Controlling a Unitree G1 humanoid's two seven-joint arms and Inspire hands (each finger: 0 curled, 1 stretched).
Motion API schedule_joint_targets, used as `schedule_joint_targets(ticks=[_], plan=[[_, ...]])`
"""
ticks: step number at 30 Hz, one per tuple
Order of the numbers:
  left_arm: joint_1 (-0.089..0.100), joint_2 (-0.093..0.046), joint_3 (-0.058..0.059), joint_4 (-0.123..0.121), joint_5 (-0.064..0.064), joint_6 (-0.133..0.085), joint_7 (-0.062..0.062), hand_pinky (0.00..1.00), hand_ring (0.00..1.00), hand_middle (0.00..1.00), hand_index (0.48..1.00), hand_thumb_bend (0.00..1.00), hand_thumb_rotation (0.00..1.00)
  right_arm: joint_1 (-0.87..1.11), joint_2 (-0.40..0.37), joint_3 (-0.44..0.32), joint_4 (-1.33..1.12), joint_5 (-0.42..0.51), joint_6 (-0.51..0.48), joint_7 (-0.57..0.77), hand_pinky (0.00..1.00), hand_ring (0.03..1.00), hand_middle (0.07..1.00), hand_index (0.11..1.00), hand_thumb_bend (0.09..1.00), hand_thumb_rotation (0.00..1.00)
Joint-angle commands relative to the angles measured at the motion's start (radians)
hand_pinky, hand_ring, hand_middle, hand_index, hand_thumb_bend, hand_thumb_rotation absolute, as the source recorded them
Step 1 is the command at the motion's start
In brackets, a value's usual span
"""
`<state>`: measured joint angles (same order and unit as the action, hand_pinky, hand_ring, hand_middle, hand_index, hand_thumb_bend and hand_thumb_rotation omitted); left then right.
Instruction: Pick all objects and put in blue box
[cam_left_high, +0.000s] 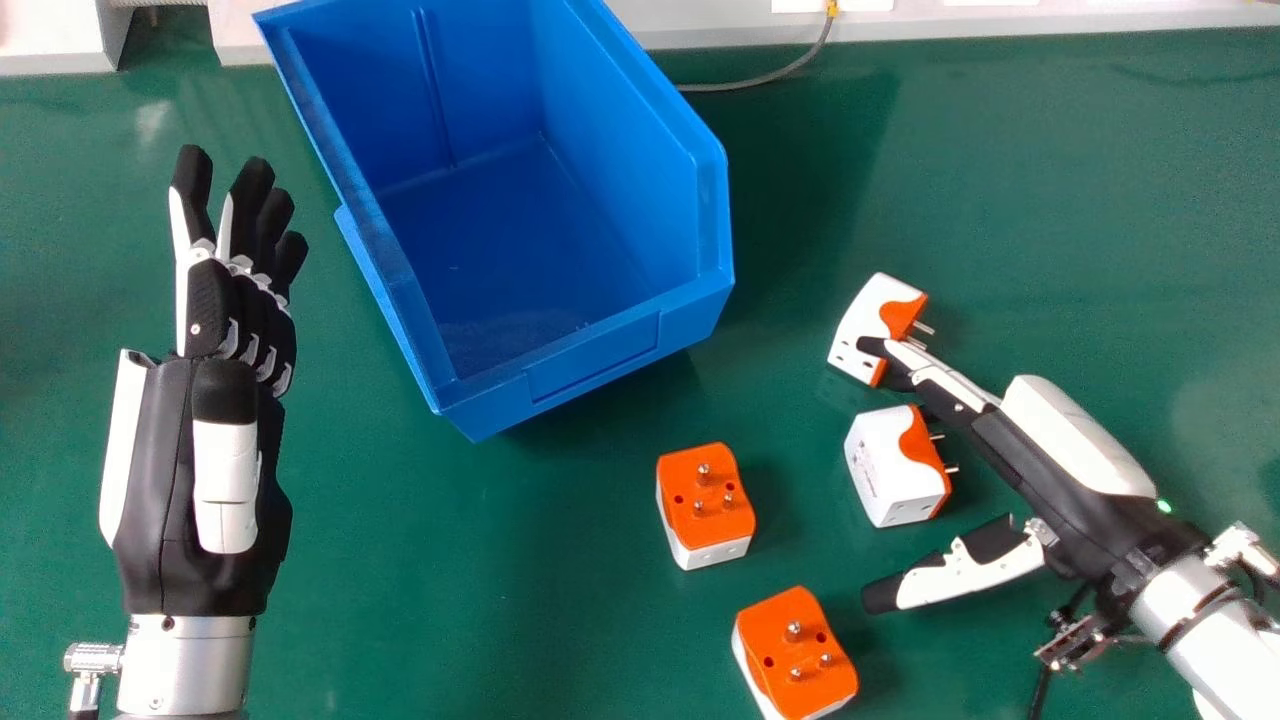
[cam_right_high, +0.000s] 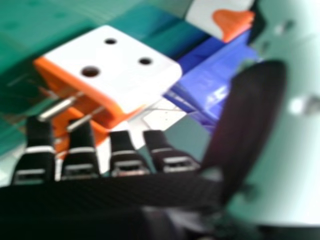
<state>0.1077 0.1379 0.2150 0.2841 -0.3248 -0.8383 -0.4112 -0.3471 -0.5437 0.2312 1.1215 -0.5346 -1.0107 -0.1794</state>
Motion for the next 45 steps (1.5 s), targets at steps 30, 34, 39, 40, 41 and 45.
schedule_joint_targets(ticks=[30, 34, 39, 40, 41, 45], plan=[[-0.001, 0.007, 0.004, -0.015, 0.004, -0.012, 0.003, 1.0, 1.0, 1.0, 0.991, 0.87, 0.96, -0.056, -0.008, 0.063, 0.05, -0.042, 0.052, -0.128, 0.77, 0.841, 0.902, 0.892, 0.979, 0.16], [0.002, 0.006, 0.003, -0.022, 0.012, -0.008, 0.011, 1.0, 1.0, 1.0, 0.991, 0.87, 0.96, -0.052, -0.004, 0.061, 0.053, -0.034, 0.038, -0.143, 0.75, 0.822, 0.874, 0.875, 0.969, 0.13], [0.004, 0.005, 0.002, -0.021, 0.014, -0.009, 0.013, 1.0, 1.0, 1.0, 0.991, 0.87, 0.96, -0.042, 0.008, 0.053, 0.056, -0.017, 0.023, -0.151, 0.66, 0.78, 0.83, 0.841, 0.953, 0.09], [0.004, 0.004, 0.001, -0.022, 0.013, -0.009, 0.012, 1.0, 1.0, 1.0, 0.991, 0.87, 0.96, -0.041, 0.009, 0.053, 0.056, -0.014, 0.021, -0.152, 0.66, 0.78, 0.83, 0.841, 0.953, 0.09], [0.004, 0.004, 0.0, -0.021, 0.011, -0.009, 0.01, 1.0, 1.0, 1.0, 0.991, 0.87, 0.96, -0.039, 0.01, 0.052, 0.056, -0.013, 0.018, -0.157, 0.64, 0.77, 0.819, 0.832, 0.95, 0.08], [0.005, 0.003, -0.001, -0.023, 0.015, -0.009, 0.011, 1.0, 1.0, 1.0, 0.99, 0.87, 0.96, -0.039, 0.011, 0.058, 0.056, -0.024, 0.013, -0.185, 0.59, 0.718, 0.773, 0.787, 0.921, 0.06]])
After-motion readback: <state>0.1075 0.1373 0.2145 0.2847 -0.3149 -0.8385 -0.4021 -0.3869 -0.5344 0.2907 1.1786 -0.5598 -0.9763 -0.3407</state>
